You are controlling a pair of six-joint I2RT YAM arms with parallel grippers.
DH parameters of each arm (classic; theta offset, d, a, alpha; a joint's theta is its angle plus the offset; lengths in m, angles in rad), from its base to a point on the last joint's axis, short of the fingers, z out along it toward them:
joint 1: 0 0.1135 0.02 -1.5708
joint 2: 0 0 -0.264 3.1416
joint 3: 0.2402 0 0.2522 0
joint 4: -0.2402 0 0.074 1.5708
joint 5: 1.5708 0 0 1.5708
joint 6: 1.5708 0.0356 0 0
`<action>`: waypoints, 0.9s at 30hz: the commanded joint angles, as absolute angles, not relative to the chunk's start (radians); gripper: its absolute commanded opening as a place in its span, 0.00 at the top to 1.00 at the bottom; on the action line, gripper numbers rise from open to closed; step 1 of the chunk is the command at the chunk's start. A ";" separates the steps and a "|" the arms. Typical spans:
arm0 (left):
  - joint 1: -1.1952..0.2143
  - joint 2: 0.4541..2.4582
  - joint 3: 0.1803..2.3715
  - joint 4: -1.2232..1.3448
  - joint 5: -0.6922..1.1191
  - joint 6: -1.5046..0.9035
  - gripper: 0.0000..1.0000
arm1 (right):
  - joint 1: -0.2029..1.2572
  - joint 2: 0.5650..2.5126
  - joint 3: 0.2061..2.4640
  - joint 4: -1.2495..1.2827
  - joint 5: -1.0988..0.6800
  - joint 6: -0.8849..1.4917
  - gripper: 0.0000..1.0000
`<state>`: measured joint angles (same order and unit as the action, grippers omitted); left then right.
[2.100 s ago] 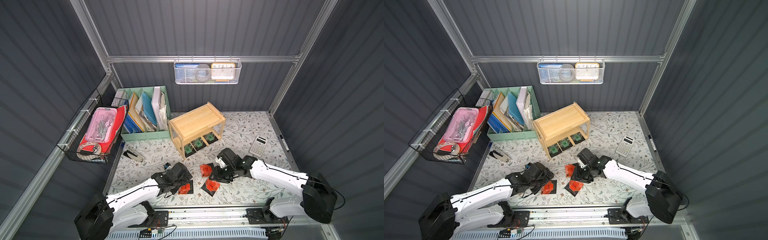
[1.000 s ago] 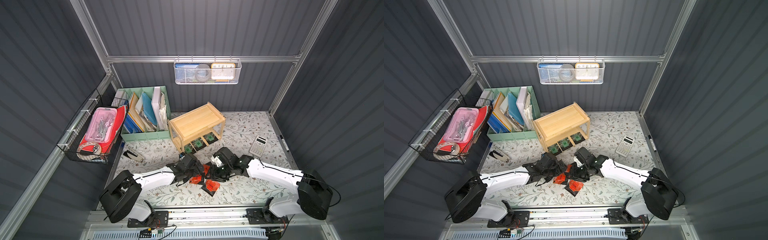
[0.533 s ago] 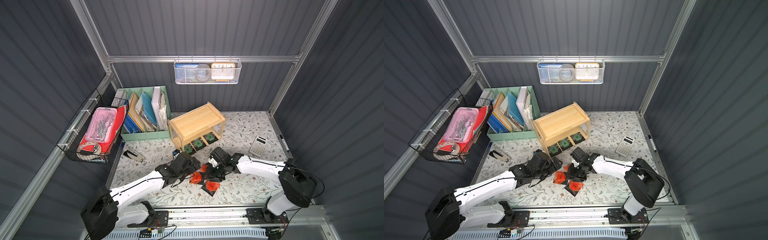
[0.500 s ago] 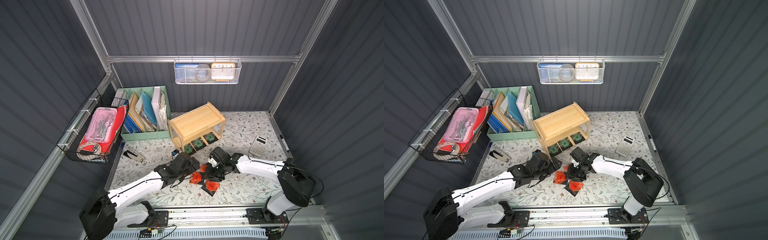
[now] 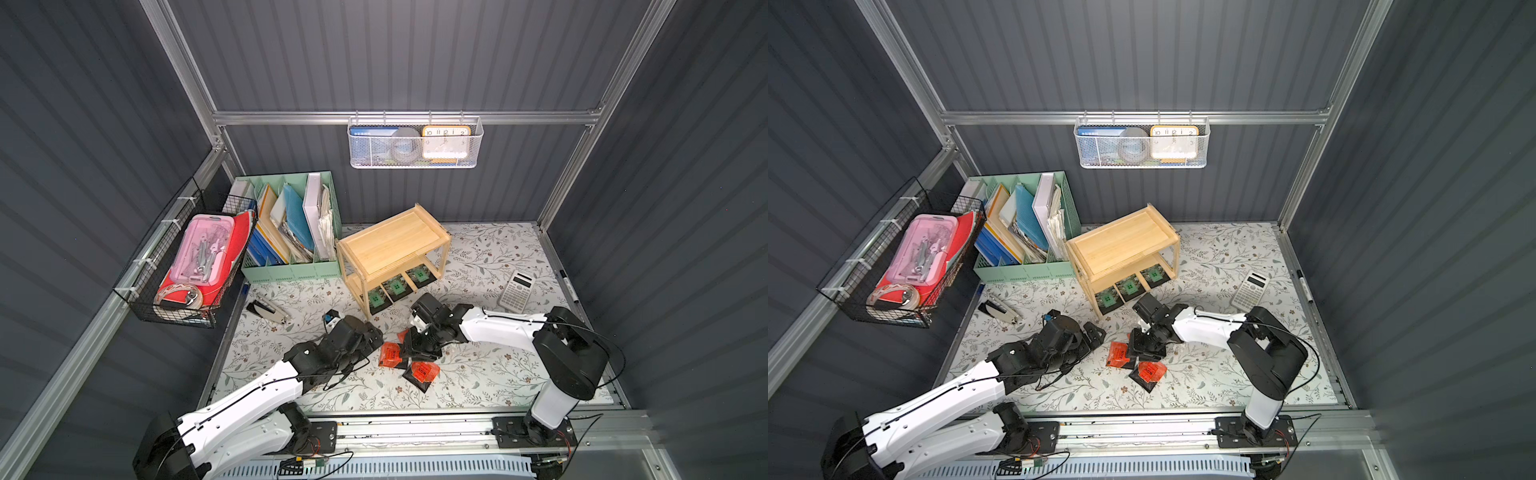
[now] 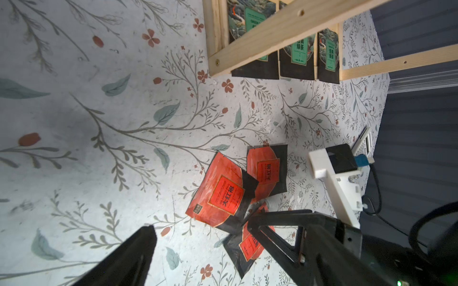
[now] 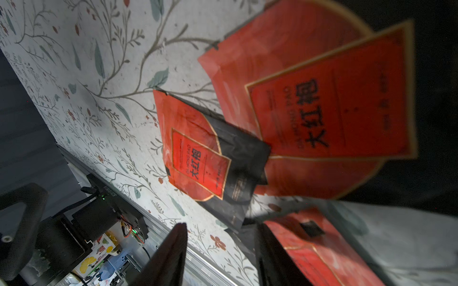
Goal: Place the tea bags on the shelf by color
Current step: Move the tea bag to the center of the board.
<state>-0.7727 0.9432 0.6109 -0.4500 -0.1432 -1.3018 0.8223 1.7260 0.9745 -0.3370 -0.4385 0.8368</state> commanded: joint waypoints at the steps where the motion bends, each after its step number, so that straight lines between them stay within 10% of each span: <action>1: -0.768 0.933 0.593 -0.498 -0.160 -1.321 0.00 | 0.837 1.749 1.000 -0.336 -0.422 0.839 0.51; 27: -0.768 0.926 0.546 -0.443 -0.143 -1.341 0.00 | 0.914 1.792 1.094 -0.306 -0.443 0.847 0.51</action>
